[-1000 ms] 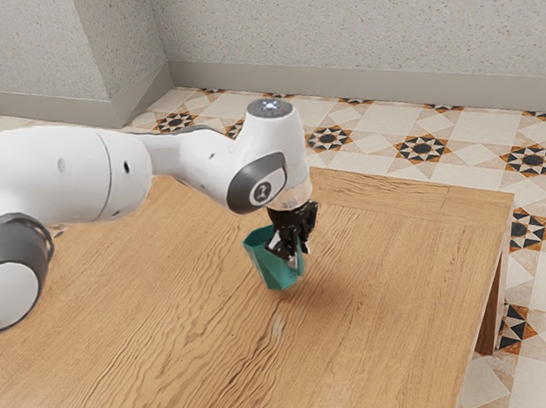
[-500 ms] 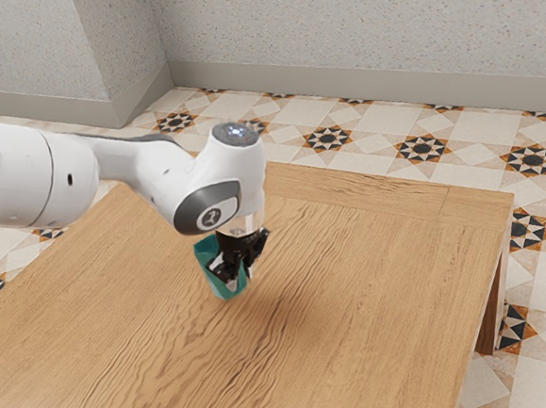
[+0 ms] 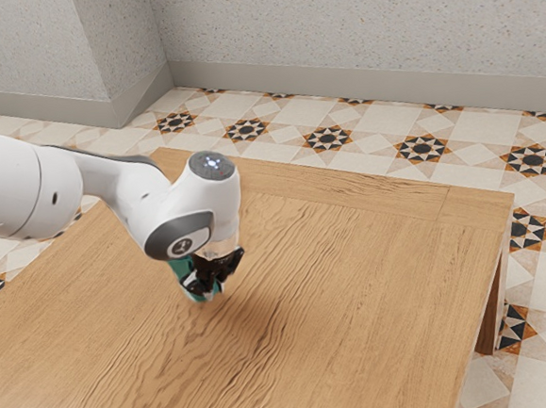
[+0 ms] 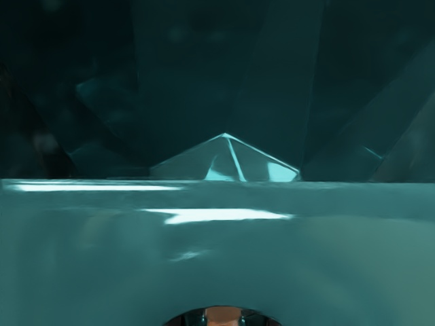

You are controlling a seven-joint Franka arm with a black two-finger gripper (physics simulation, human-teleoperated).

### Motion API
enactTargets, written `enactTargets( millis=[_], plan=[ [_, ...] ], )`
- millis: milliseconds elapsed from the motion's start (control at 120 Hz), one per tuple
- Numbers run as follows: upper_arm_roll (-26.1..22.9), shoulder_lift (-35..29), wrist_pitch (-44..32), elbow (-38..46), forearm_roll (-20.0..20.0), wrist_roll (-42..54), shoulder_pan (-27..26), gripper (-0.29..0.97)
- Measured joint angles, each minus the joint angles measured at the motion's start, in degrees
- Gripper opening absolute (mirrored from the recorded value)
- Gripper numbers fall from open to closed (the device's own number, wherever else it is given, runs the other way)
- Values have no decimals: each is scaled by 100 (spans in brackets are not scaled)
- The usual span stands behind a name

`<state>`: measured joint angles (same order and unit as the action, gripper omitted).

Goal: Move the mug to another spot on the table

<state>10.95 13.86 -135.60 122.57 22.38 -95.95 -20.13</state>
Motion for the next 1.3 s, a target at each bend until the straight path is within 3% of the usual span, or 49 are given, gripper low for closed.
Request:
enactTargets(
  millis=[333,517,683,925,1300],
  plan=[
    [4,55,-423,176,16,-3,78,-3],
    [4,59,-550,183,38,-3,79,34],
    [4,42,-601,188,35,-11,79,53],
    [-14,-436,-621,584,-233,-60,-12,63],
    [-141,-1376,-303,483,-313,-70,-110,67]
  ],
)
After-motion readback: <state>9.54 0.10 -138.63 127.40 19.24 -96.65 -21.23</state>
